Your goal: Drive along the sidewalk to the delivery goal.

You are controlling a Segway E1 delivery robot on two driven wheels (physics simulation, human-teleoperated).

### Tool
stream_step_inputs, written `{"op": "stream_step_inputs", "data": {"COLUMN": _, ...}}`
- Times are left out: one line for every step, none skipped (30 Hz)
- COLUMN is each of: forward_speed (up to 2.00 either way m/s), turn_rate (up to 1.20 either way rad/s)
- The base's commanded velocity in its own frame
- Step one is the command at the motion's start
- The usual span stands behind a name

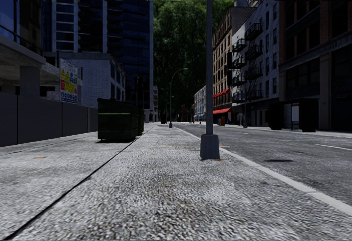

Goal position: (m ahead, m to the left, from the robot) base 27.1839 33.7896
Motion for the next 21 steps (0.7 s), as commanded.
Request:
{"op": "stream_step_inputs", "data": {"forward_speed": 2.00, "turn_rate": 0.69}}
{"op": "stream_step_inputs", "data": {"forward_speed": 2.00, "turn_rate": 0.69}}
{"op": "stream_step_inputs", "data": {"forward_speed": 2.00, "turn_rate": 0.00}}
{"op": "stream_step_inputs", "data": {"forward_speed": 2.00, "turn_rate": 0.00}}
{"op": "stream_step_inputs", "data": {"forward_speed": 2.00, "turn_rate": 0.00}}
{"op": "stream_step_inputs", "data": {"forward_speed": 2.00, "turn_rate": 0.00}}
{"op": "stream_step_inputs", "data": {"forward_speed": 2.00, "turn_rate": 0.00}}
{"op": "stream_step_inputs", "data": {"forward_speed": 2.00, "turn_rate": 0.00}}
{"op": "stream_step_inputs", "data": {"forward_speed": 2.00, "turn_rate": 0.00}}
{"op": "stream_step_inputs", "data": {"forward_speed": 2.00, "turn_rate": 0.00}}
{"op": "stream_step_inputs", "data": {"forward_speed": 2.00, "turn_rate": 0.00}}
{"op": "stream_step_inputs", "data": {"forward_speed": 2.00, "turn_rate": 0.00}}
{"op": "stream_step_inputs", "data": {"forward_speed": 2.00, "turn_rate": 0.00}}
{"op": "stream_step_inputs", "data": {"forward_speed": 2.00, "turn_rate": 0.00}}
{"op": "stream_step_inputs", "data": {"forward_speed": 2.00, "turn_rate": 0.00}}
{"op": "stream_step_inputs", "data": {"forward_speed": 2.00, "turn_rate": 0.00}}
{"op": "stream_step_inputs", "data": {"forward_speed": 2.00, "turn_rate": 0.00}}
{"op": "stream_step_inputs", "data": {"forward_speed": 2.00, "turn_rate": 0.00}}
{"op": "stream_step_inputs", "data": {"forward_speed": 2.00, "turn_rate": 0.00}}
{"op": "stream_step_inputs", "data": {"forward_speed": 2.00, "turn_rate": 0.00}}
{"op": "stream_step_inputs", "data": {"forward_speed": 2.00, "turn_rate": 0.00}}
